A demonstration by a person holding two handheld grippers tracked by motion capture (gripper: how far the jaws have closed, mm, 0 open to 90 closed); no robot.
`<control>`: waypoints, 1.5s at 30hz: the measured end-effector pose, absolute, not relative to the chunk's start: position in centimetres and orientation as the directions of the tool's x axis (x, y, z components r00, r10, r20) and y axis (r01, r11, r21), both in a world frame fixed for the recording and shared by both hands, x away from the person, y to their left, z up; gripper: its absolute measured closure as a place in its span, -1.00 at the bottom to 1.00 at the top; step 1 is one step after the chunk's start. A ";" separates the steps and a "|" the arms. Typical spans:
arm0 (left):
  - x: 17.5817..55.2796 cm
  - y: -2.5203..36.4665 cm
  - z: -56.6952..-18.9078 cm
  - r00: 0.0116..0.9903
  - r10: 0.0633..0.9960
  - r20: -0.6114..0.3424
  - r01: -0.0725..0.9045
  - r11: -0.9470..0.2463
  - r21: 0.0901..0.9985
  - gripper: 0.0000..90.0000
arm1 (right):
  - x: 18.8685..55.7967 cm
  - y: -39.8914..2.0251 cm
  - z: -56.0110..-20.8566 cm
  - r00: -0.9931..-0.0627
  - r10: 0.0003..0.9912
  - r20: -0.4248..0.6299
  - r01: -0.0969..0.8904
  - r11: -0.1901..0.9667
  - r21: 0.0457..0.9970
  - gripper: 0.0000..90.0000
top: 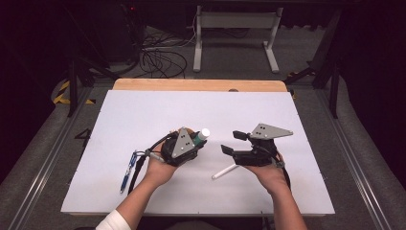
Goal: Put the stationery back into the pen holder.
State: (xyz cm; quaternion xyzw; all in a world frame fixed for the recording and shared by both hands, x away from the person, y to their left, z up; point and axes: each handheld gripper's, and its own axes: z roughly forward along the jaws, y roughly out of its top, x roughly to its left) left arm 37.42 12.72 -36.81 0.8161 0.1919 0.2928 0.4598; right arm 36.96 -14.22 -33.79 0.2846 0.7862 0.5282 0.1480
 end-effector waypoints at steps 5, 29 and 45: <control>37.9 13.3 -36.6 0.742 0.619 0.258 0.066 -0.449 0.891 0.46 | 37.0 -14.3 -33.9 -0.791 0.609 0.057 0.284 0.283 0.916 -0.28; 39.9 15.2 -38.1 0.701 0.706 0.106 0.167 -0.306 0.937 0.45 | 37.0 -14.4 -34.0 -0.779 0.625 0.043 0.271 0.275 0.923 -0.29; 39.7 15.3 -39.5 0.696 0.714 0.080 0.207 -0.306 0.929 0.45 | 37.1 -14.5 -34.1 -0.778 0.627 0.039 0.268 0.274 0.924 -0.29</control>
